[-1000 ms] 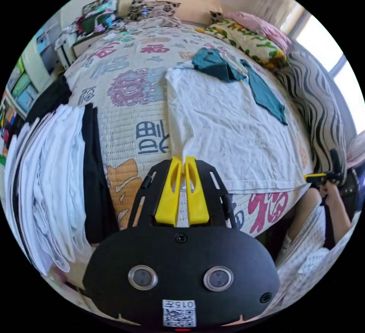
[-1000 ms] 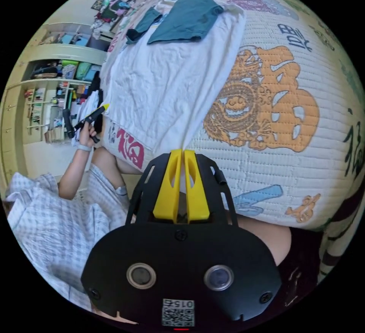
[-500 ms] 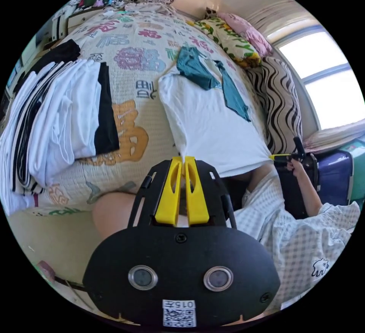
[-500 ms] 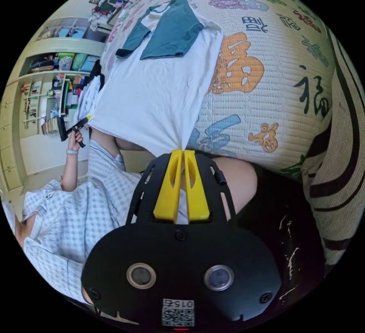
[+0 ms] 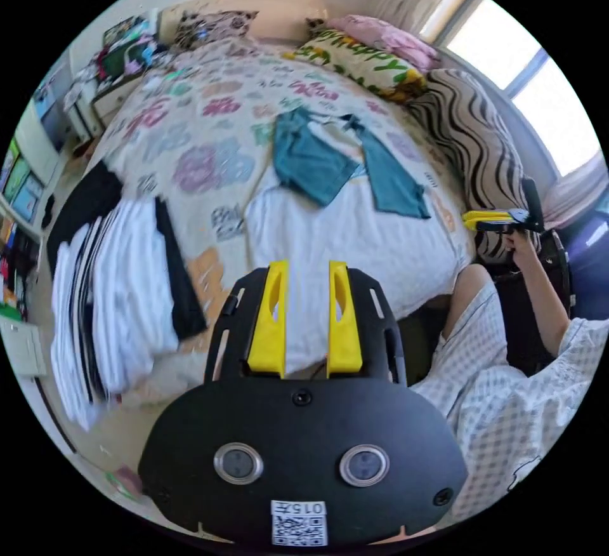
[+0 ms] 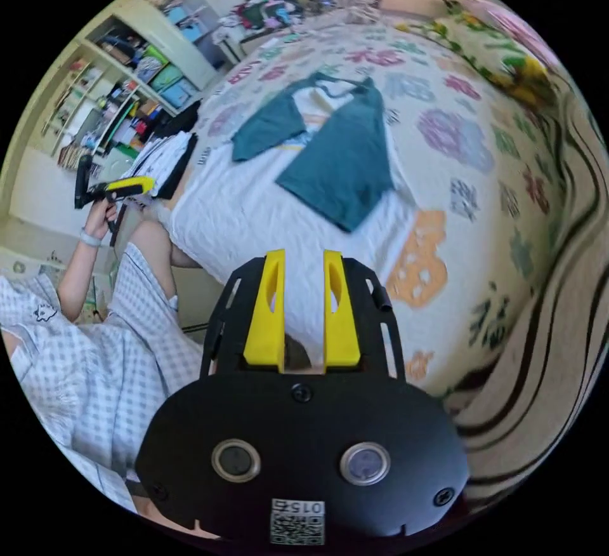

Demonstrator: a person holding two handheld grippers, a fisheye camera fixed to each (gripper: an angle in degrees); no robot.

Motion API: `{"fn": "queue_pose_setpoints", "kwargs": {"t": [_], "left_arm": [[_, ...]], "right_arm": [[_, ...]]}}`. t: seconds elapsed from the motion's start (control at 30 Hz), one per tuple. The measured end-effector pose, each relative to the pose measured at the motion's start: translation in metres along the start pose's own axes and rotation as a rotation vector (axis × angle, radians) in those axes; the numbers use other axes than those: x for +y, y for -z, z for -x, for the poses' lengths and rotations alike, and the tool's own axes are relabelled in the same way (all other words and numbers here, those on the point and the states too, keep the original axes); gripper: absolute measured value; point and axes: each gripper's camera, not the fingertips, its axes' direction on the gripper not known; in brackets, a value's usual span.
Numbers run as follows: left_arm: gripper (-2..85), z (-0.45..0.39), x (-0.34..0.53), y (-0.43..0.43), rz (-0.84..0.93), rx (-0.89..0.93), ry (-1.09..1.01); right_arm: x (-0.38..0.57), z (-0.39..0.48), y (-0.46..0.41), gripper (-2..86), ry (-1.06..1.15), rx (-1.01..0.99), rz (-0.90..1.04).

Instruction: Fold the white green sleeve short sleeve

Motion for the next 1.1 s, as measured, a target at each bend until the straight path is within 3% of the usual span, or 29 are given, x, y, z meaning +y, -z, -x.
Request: {"fn": "queue_pose_setpoints", "kwargs": {"t": [0.2,0.33,0.5,0.6,0.77,0.87,0.93,1.0,1.1], "left_arm": [[11.4,-0.042,-0.124,-0.106,0.144,-0.004,-0.168],[9.8,-0.037,-0.156,-0.155,0.194,-0.059,-0.193],[1.2,0.011,-0.167,-0.128,0.134,0.112,-0.229],[0.2,0.086,-0.183,-0.085,0.035,0.171,-0.115],[0.8,0.236,-0.202,-0.035,-0.11,-0.039,0.206],[3.4,0.284,-0.196,-0.049,-0.047,-0.136,0.377],[5.0,0.295,-0.187,-0.044,-0.11,-0.131,0.436],[5.5,0.297,-0.183,-0.039,-0.169,-0.081,0.418],[7.7,0.285,-0.197,-0.045,-0.107,-0.073,0.286]], "right_arm": [[-0.112,0.031,-0.088,13.5,0.125,0.0,0.168],[-0.141,0.039,-0.121,9.0,0.162,0.145,0.264],[-0.144,0.004,-0.087,1.4,0.124,-0.012,0.21],[-0.136,-0.051,-0.032,0.7,-0.012,-0.073,0.072],[-0.12,-0.146,0.041,1.9,-0.302,0.348,-0.041],[-0.127,-0.176,0.029,2.8,-0.395,0.463,0.059],[-0.129,-0.183,0.02,4.0,-0.453,0.606,0.11],[-0.132,-0.18,0.02,4.0,-0.443,0.62,0.103],[-0.143,-0.166,0.023,5.2,-0.343,0.505,0.033]]}}
